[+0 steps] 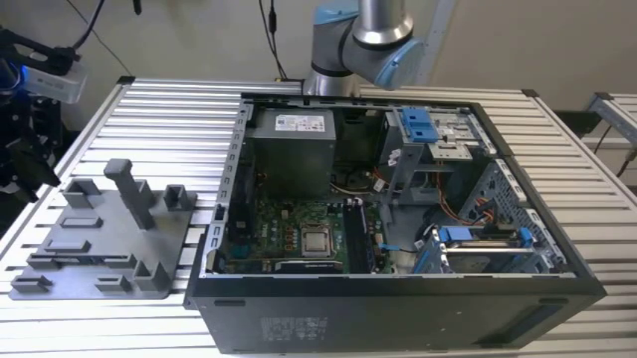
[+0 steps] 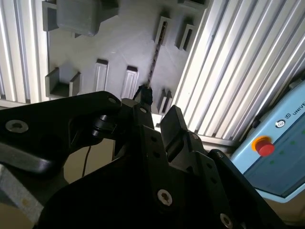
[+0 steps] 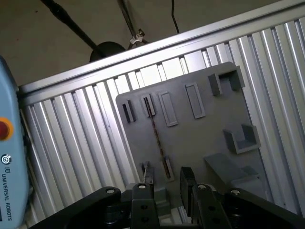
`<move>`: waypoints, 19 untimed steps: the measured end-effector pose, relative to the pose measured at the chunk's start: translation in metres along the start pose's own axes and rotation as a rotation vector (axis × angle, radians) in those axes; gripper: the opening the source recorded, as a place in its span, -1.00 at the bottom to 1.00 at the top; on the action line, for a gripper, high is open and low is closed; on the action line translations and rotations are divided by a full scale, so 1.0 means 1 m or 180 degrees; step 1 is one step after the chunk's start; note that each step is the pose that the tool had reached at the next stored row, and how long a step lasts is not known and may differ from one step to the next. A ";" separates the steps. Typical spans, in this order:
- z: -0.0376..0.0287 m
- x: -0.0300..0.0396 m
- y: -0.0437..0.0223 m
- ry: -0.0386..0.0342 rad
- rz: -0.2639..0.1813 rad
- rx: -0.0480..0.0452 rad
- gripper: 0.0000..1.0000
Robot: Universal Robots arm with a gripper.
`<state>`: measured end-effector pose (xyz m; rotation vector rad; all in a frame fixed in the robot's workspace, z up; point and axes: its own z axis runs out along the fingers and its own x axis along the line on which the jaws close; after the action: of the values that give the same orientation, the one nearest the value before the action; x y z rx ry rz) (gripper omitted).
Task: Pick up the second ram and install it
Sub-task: 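Pick up the second ram and move it above second insertion slot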
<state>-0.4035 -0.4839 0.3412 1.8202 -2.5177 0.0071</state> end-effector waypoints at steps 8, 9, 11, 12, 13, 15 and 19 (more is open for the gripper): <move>0.0046 -0.0001 -0.0001 0.0000 0.0000 0.0000 -0.28; 0.0054 -0.0001 -0.0001 0.0001 0.0000 0.0000 -0.28; 0.0069 -0.0002 -0.0001 0.0000 0.0000 0.0000 -0.28; 0.0076 -0.0002 -0.0001 0.0000 0.0000 0.0000 -0.28; 0.0084 -0.0002 -0.0001 0.0000 0.0000 0.0000 -0.28; 0.0099 -0.0003 -0.0002 0.0000 0.0000 0.0000 -0.28; 0.0127 -0.0004 -0.0002 0.0001 0.0000 0.0000 -0.28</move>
<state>-0.4035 -0.4839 0.3284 1.8202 -2.5174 0.0071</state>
